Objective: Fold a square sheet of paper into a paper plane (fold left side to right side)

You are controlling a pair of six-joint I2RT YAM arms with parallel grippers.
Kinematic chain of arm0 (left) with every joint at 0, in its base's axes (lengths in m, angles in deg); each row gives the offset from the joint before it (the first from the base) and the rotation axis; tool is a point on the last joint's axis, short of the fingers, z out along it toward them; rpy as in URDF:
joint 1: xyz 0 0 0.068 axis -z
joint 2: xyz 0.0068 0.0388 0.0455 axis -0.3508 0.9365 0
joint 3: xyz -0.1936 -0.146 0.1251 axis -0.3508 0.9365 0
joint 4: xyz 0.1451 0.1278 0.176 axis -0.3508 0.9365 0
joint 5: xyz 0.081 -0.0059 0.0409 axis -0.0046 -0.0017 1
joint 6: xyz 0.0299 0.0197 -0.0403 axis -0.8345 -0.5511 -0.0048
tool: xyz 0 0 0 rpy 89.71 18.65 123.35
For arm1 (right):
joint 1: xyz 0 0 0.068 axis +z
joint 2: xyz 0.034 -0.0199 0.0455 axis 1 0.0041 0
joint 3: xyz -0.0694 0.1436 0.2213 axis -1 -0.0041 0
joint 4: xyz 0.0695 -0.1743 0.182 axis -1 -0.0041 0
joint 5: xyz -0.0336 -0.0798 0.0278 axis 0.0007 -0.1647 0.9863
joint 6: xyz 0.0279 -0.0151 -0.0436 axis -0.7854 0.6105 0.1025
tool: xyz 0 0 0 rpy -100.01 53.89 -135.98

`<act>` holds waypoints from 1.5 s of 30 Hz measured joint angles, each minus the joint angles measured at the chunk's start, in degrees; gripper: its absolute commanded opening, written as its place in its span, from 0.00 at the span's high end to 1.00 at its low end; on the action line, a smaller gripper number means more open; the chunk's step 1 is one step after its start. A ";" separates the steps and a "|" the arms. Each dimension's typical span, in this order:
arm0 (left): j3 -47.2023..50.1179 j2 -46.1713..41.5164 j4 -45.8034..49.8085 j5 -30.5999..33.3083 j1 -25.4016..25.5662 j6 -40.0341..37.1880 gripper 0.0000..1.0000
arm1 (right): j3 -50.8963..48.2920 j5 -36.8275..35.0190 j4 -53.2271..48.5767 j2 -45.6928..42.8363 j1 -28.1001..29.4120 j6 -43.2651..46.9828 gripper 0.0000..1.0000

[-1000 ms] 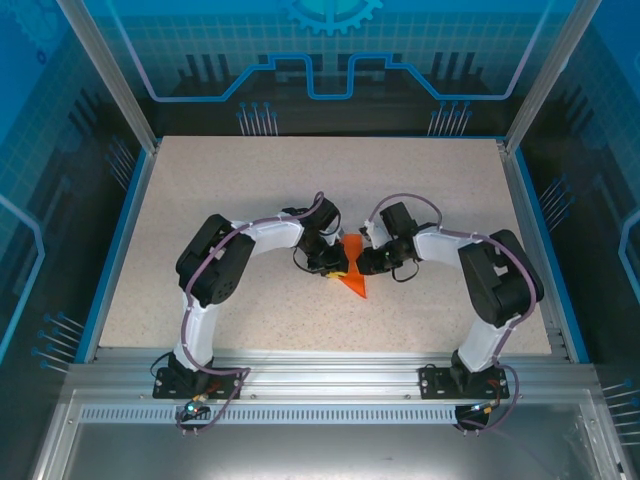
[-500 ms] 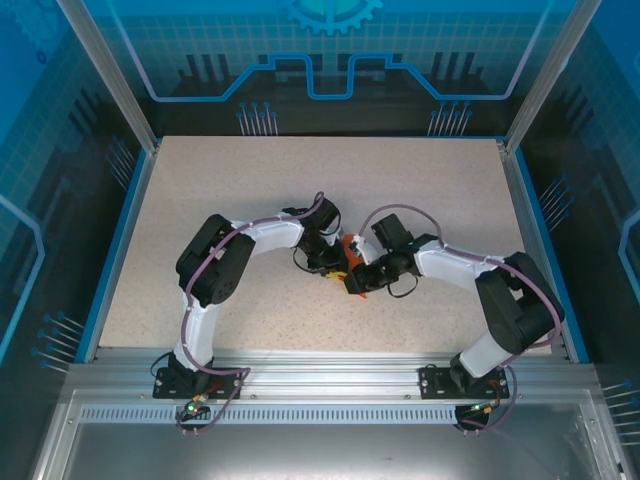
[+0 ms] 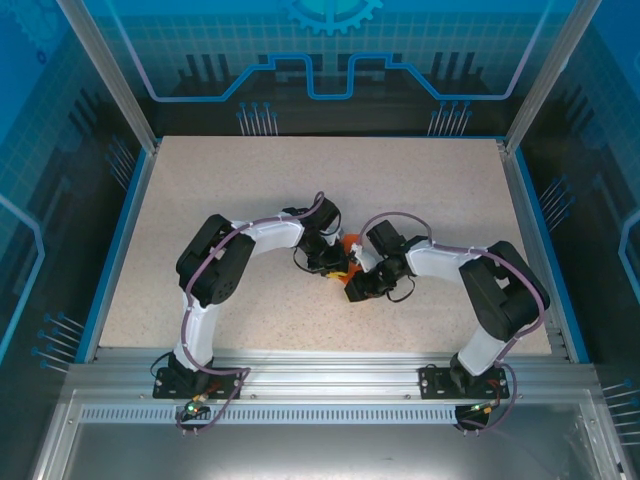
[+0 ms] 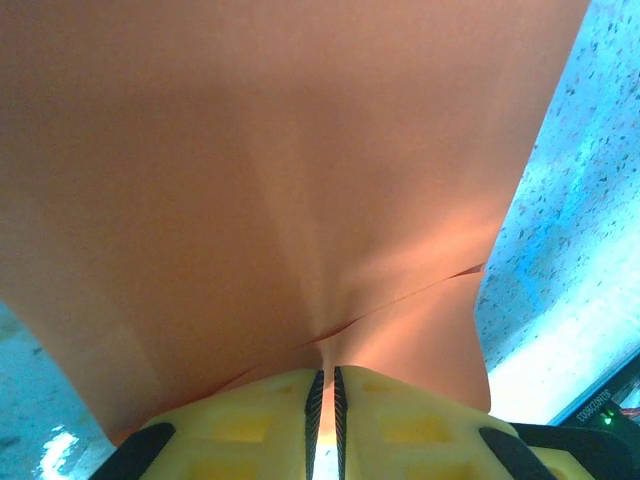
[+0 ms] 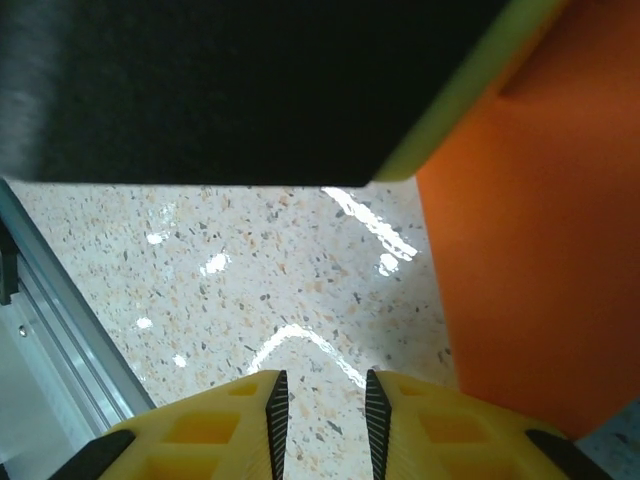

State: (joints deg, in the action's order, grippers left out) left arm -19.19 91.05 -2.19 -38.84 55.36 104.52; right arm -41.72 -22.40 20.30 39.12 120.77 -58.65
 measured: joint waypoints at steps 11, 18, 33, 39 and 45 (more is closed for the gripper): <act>-0.33 0.20 0.39 0.20 0.07 -0.02 0.82 | -1.51 -0.11 1.09 0.92 -0.59 -1.79 0.73; -0.50 0.26 0.63 0.39 0.13 -0.02 0.82 | -4.76 2.73 5.42 -0.28 -1.88 -3.69 0.74; -0.72 0.31 0.98 0.61 0.22 -0.04 0.82 | -0.79 1.33 1.05 -3.41 -2.29 -6.91 0.90; -0.76 0.31 1.05 0.63 0.22 -0.04 0.82 | -0.70 -1.77 1.01 1.09 -2.29 -8.52 0.92; -0.90 0.33 1.14 0.66 0.24 -0.04 0.82 | -2.08 -2.01 2.25 1.09 -3.21 -9.66 0.92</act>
State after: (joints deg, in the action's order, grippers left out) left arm -20.08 91.38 -1.06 -38.18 55.60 104.47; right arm -43.80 -24.41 22.55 40.21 117.55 -68.31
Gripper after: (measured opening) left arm 0.178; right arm 0.080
